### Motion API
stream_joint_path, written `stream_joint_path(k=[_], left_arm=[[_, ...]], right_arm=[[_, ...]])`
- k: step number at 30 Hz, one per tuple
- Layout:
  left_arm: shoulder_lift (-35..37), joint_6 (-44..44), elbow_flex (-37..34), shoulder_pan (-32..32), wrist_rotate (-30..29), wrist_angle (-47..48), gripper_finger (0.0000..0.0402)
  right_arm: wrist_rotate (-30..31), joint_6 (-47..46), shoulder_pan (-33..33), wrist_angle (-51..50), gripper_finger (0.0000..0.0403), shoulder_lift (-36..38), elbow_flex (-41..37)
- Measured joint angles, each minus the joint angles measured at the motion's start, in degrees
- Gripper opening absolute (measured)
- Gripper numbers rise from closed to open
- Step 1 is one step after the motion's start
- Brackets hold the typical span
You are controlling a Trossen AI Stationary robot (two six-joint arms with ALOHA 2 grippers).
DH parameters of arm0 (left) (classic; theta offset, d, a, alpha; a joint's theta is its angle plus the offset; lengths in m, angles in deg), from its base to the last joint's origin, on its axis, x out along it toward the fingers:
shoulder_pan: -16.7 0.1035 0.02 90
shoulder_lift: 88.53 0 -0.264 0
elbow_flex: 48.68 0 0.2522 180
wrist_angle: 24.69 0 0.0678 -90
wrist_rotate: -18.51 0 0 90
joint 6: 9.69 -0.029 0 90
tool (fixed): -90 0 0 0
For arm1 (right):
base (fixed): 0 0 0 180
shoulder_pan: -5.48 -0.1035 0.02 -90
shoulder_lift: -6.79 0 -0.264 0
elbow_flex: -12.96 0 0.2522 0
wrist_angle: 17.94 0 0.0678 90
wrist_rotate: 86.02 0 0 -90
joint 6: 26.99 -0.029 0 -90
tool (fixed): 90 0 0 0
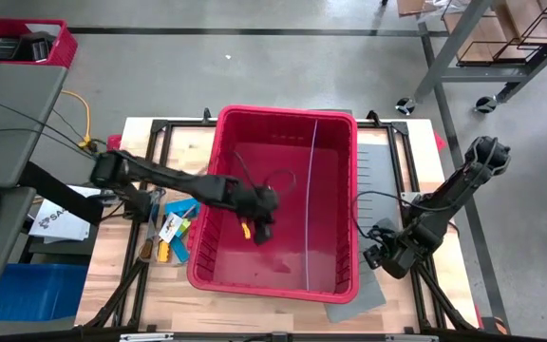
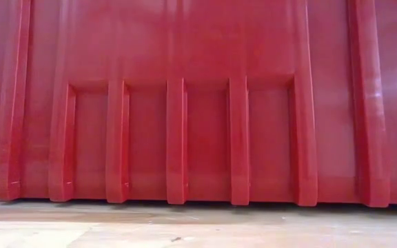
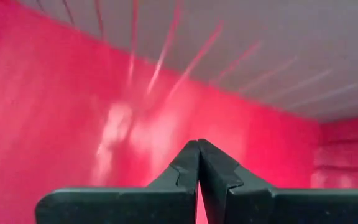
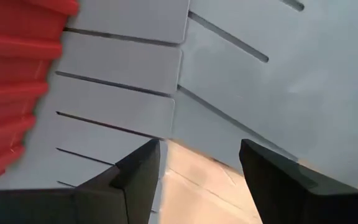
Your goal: Sort Items/Unsort Items
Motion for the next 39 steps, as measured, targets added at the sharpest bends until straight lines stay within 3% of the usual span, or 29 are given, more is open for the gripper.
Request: stream_joint_path(k=[4, 12, 16, 24, 33, 39], left_arm=[[-7.7, 0.1, 0.0, -0.8, 0.1, 0.4, 0.0], [-14.6, 0.1, 0.3, -0.8, 7.1, -0.2, 0.0], [-15.7, 0.1, 0.3, -0.6, 7.4, -1.1, 0.0], [-15.9, -0.8, 0.2, 1.1, 8.3, -2.9, 0.0], [-15.9, -1.5, 0.1, 1.5, 6.6, -3.1, 0.0], [-15.9, 0.1, 0.1, 1.5, 3.7, -3.0, 0.0]], right_arm=[[1.3, -0.2, 0.2, 2.0, 0.0215, -0.5, -1.2], [4.9, -3.9, 1.6, 25.0, 0.0215, -0.4, -11.5], [8.5, -3.6, 2.0, 25.1, 0.0215, -0.4, -12.1], [8.1, 4.9, 2.4, 28.7, 0.021, -0.6, -12.3], [6.4, 10.8, 2.3, 34.9, 0.0123, -0.6, -12.4], [8.5, 12.1, 2.4, 36.3, 0.0022, -0.6, -12.4]])
